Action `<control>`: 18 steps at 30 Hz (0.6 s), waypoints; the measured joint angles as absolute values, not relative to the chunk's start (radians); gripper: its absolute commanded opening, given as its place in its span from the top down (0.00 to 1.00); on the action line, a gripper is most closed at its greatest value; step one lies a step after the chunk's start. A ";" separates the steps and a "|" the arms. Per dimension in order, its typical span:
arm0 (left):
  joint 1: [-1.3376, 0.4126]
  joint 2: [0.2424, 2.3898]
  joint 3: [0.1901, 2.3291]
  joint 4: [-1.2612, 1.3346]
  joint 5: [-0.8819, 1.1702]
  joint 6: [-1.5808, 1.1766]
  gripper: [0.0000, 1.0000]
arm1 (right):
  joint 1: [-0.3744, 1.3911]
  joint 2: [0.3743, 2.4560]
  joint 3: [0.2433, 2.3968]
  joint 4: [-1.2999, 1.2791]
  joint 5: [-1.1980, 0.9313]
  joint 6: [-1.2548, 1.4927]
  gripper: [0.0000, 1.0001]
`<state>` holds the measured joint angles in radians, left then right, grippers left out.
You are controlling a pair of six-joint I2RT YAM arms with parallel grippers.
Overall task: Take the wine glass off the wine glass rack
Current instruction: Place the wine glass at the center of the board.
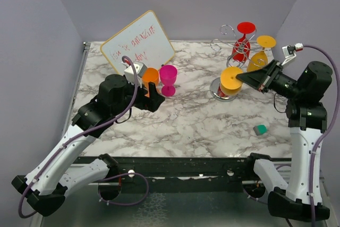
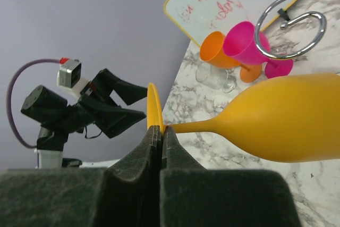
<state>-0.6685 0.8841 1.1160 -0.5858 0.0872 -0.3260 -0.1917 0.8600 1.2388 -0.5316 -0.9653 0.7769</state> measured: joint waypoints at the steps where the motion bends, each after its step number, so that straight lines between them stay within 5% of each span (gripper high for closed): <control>1: -0.669 0.890 1.116 -0.585 0.084 -0.330 0.15 | -0.179 0.871 1.238 -0.524 -0.982 0.774 0.99; 8: -0.669 0.936 1.118 -0.581 0.050 -0.356 0.13 | 0.035 0.912 1.235 -0.523 -0.999 0.653 0.99; 14: -0.659 1.003 1.151 -0.582 0.022 -0.357 0.13 | 0.616 1.062 1.235 -0.531 -0.693 0.518 0.99; 18: -0.613 1.022 1.182 -0.613 0.006 -0.351 0.13 | 0.792 1.155 1.218 -0.525 -0.554 0.459 0.99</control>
